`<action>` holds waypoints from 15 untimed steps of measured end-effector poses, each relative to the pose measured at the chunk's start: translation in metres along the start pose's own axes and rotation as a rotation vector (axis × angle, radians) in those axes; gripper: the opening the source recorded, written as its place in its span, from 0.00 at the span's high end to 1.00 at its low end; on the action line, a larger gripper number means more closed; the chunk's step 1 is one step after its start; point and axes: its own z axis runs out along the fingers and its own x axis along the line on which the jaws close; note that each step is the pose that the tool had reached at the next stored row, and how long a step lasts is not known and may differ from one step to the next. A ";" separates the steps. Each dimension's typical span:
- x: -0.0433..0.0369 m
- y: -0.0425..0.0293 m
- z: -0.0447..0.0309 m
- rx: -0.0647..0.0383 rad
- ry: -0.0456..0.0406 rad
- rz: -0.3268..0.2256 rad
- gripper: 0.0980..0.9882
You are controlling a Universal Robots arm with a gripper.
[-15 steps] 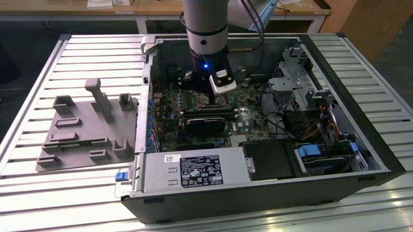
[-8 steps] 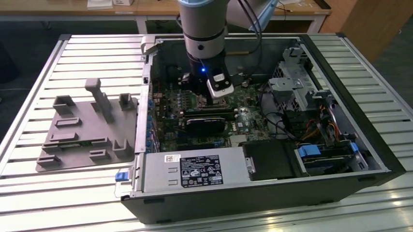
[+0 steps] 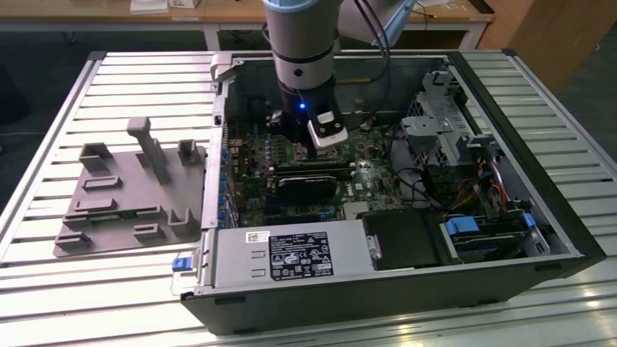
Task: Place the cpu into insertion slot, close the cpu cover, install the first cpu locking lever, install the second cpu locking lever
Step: 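Install the second cpu locking lever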
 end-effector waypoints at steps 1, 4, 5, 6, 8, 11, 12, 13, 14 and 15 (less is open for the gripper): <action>0.0008 -0.0015 0.0006 -0.001 0.0003 0.000 0.99; 0.0025 -0.0063 0.0026 -0.010 0.0028 0.001 0.99; 0.0023 -0.0083 0.0031 -0.017 0.0047 0.002 0.99; 0.0023 -0.0100 0.0034 -0.026 0.0073 0.004 0.99; 0.0023 -0.0129 0.0040 -0.046 0.0127 0.006 0.99; 0.0029 -0.0173 0.0047 -0.075 0.0213 0.010 0.99; 0.0033 -0.0189 0.0051 -0.083 0.0236 0.011 0.99; 0.0038 -0.0207 0.0056 -0.091 0.0256 0.012 0.99; 0.0044 -0.0223 0.0060 -0.097 0.0273 0.013 0.99; 0.0051 -0.0239 0.0064 -0.103 0.0290 0.014 0.99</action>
